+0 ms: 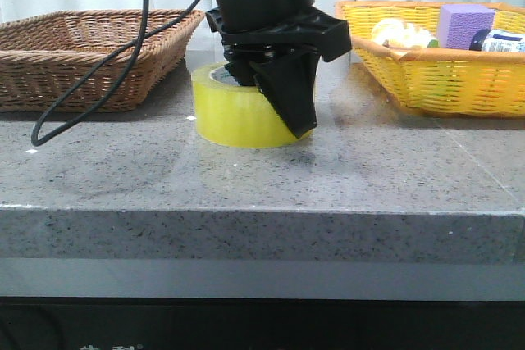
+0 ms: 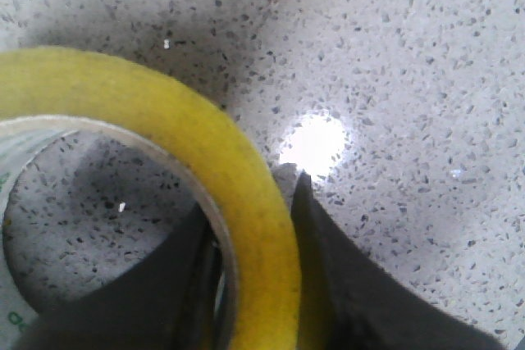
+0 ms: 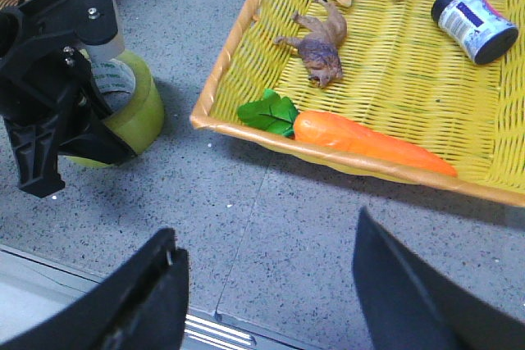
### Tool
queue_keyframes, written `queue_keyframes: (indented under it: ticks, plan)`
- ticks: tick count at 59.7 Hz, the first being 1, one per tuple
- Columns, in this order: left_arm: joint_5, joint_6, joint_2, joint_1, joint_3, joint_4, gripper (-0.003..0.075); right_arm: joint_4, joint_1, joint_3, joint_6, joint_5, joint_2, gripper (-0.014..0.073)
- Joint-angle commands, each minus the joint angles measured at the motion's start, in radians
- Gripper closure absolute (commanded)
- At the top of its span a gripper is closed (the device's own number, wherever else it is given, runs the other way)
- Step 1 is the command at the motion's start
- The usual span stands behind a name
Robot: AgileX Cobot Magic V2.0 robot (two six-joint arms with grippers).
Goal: Transfer tape with both arms
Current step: 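Lift the tape roll with the left gripper toward the brown basket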
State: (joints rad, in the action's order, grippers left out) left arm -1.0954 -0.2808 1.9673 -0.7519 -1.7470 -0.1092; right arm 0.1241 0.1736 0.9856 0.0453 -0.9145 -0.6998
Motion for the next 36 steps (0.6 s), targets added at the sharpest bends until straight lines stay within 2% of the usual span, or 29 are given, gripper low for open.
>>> queue_keyframes:
  ticks: [1, 36]
  plan:
    - [0.018, 0.01, -0.062, -0.005, -0.035, -0.009, 0.0643, 0.007, -0.005, 0.024, 0.005, 0.077, 0.003, 0.0127]
    - [-0.13, 0.01, -0.114, 0.001, -0.339, 0.001, 0.0643, 0.007, -0.005, 0.024, 0.005, 0.077, 0.003, 0.0127]
